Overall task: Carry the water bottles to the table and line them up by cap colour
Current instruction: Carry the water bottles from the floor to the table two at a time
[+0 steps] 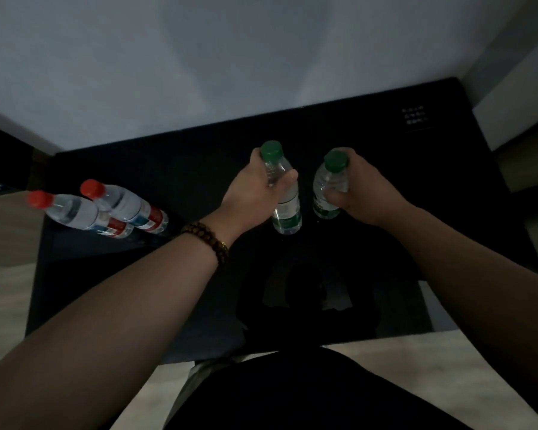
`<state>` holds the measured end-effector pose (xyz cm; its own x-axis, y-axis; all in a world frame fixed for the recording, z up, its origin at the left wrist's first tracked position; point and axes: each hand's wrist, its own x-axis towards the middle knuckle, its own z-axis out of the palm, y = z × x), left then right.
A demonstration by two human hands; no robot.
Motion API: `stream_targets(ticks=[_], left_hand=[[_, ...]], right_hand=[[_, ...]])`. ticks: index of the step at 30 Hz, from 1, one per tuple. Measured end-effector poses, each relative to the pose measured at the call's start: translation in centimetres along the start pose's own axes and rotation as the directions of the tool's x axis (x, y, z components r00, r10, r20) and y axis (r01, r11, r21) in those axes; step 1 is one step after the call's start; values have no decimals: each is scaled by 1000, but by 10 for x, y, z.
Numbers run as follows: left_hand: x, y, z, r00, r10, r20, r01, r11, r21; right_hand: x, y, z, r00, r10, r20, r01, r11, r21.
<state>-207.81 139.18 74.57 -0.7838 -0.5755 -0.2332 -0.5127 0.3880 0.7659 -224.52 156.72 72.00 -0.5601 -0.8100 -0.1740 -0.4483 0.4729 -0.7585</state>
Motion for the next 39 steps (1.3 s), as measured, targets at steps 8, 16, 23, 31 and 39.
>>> stream_targets(ticks=[8,16,23,31,39], left_hand=[[5,8,33,999,-34,-23,34,999,-27],[0,0,46,991,-87,-98,86,996,-15],[2,-1,41,984,-145,-107,138,987,-78],[-27,8,19,988,-147,-49,148,988,31],[-113,-9,-17,916,-401,22,357,837,415]], right_hand=[[-4,15,-8,999,19,-37,-17,999,51],[-13,11,-11,999,42,-33,-41,999,26],[-19,9,-5,997,43,-64,-39,997,60],[-49,19,19,875,364,-318,-290,922,256],[-81,-21,57,781,625,-15,-625,781,3]])
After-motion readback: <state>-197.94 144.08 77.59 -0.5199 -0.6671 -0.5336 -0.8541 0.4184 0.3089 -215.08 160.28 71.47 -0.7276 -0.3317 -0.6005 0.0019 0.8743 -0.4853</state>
